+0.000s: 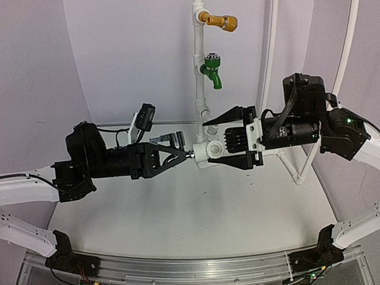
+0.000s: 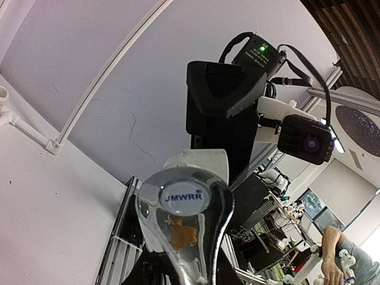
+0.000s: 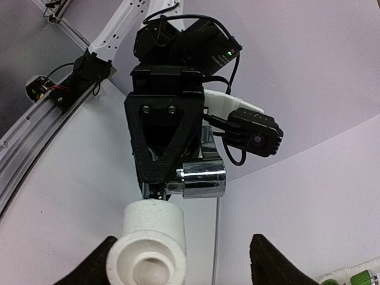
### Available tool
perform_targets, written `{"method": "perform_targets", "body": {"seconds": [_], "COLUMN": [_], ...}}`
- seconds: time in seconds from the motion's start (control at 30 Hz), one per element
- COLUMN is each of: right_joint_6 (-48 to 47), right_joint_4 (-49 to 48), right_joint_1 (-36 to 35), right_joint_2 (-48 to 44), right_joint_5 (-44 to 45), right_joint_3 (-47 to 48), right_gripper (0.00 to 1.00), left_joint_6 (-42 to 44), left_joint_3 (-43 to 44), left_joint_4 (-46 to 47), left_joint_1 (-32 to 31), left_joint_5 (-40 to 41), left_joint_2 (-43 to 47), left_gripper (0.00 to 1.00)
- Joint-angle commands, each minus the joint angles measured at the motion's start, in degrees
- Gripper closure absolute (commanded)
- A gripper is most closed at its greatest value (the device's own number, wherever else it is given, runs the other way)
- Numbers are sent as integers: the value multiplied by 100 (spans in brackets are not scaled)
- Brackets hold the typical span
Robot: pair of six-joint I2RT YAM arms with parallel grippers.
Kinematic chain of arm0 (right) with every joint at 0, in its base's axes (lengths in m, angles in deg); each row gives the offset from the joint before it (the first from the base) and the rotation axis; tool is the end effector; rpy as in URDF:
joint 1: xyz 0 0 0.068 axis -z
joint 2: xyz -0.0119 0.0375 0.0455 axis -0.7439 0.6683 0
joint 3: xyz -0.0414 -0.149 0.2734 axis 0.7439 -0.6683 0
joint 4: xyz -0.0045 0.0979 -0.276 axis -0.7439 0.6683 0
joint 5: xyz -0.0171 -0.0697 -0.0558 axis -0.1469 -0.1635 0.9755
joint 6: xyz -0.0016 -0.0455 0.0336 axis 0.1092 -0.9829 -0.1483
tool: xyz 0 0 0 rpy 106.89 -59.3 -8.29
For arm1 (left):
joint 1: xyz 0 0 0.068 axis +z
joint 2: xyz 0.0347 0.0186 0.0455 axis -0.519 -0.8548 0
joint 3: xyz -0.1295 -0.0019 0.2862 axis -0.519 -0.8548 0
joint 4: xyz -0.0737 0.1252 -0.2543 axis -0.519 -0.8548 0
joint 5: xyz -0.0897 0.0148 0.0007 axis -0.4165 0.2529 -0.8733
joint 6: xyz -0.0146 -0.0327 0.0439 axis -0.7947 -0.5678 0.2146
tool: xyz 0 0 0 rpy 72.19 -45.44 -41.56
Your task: Install the water faucets
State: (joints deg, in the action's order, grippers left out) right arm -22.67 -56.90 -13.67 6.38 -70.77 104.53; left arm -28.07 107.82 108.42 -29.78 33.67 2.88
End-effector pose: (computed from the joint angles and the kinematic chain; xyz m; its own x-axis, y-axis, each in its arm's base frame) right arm 0.1207 0.2574 0.4855 0.8258 -0.1733 -0.5367 -0.5585 -0.1190 -0.8209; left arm 0.1209 -0.2597 0.3827 -0.6400 -0.0971 -0.7622 0.7679 -0.1170 -0.6298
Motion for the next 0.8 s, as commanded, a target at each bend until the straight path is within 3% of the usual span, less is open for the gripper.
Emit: {"method": "perform_targets", "body": {"seconds": [0.0, 0.13, 0.47, 0.63, 0.77], "right_joint_6": [259, 516, 2724, 3556, 4757], "right_joint_4": [-279, -264, -11, 339, 744], "right_joint_1": [-92, -111, -96, 14, 527], "right_joint_2": [86, 109, 472, 640, 1139], "right_joint_5": [-6, 80, -161, -538, -1578], "right_joint_3": [138, 124, 709, 764, 1163], "right_gripper": [44, 58, 78, 85, 85], "left_joint_6": [76, 475, 2405, 3792, 5002], "left_joint_3": [407, 503, 790, 821, 1062], "left_joint_4": [476, 184, -1058, -1748, -2543], "left_joint_1": [5, 5, -23, -271, -672], "left_joint_5": [-280, -369, -685, -267, 435], "left_joint_2": [95, 114, 377, 725, 776], "left_gripper": [100, 100, 100, 100, 100]}}
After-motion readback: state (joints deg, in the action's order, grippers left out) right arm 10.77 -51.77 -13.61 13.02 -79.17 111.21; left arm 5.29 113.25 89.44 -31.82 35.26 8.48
